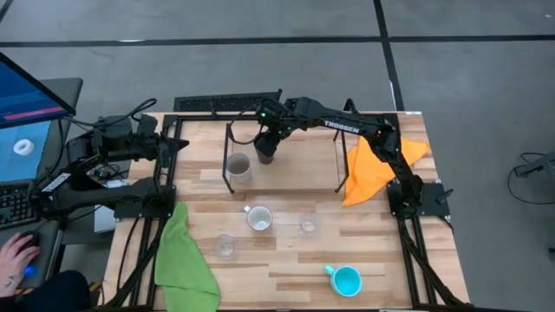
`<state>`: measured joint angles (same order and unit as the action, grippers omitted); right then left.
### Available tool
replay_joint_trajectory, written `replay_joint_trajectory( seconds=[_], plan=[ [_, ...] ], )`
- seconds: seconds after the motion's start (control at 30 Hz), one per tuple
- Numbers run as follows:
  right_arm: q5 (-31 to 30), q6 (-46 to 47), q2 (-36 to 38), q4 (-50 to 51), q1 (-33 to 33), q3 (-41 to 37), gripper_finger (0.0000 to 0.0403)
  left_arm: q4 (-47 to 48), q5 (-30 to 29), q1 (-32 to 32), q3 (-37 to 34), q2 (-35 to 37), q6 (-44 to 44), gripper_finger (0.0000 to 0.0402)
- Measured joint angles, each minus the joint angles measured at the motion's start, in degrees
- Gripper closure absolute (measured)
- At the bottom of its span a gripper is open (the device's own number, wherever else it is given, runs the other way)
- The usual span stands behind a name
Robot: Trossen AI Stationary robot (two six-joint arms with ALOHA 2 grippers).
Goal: Stack small to large cups/mugs on shelf
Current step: Put the black cup on the shelf
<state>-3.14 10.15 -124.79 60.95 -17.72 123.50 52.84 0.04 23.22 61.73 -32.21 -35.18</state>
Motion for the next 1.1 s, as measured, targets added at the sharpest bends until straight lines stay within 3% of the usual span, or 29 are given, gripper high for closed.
replay_joint_trajectory(
  seconds=[0.2,0.4,0.53,0.67,0.73,0.8,0.9,1.1],
  plan=[
    [2.0,0.4,2.6,1.9,0.0,5.4,0.0238,0.0,0.0,0.0,0.0,0.0,0.0,0.0401],
    [5.2,-0.2,8.3,3.7,1.1,9.3,0.0241,0.0,0.0,0.0,0.0,0.0,0.1,0.0401],
    [4.1,-3.9,15.1,3.3,3.6,9.4,0.0284,0.0,0.0,0.0,0.0,0.0,0.1,0.0401],
    [3.2,-6.8,19.9,1.8,6.9,8.7,0.0364,0.0,-0.3,0.0,0.0,0.0,0.6,0.0401],
    [3.1,-7.6,23.3,-1.5,8.5,4.5,0.0391,0.0,-0.5,0.0,0.0,0.0,1.1,0.0402],
    [2.7,-6.7,27.5,-6.0,9.9,-2.2,0.0389,0.0,-0.6,0.0,0.0,0.0,1.1,0.0401],
    [1.7,-4.8,35.0,-12.6,11.3,-16.5,0.0390,0.0,-0.6,0.0,0.0,0.0,1.6,0.0401],
    [1.5,2.9,45.2,-38.3,8.6,-47.4,0.0395,0.0,-0.7,0.0,0.0,0.0,1.6,0.0401]
  ],
)
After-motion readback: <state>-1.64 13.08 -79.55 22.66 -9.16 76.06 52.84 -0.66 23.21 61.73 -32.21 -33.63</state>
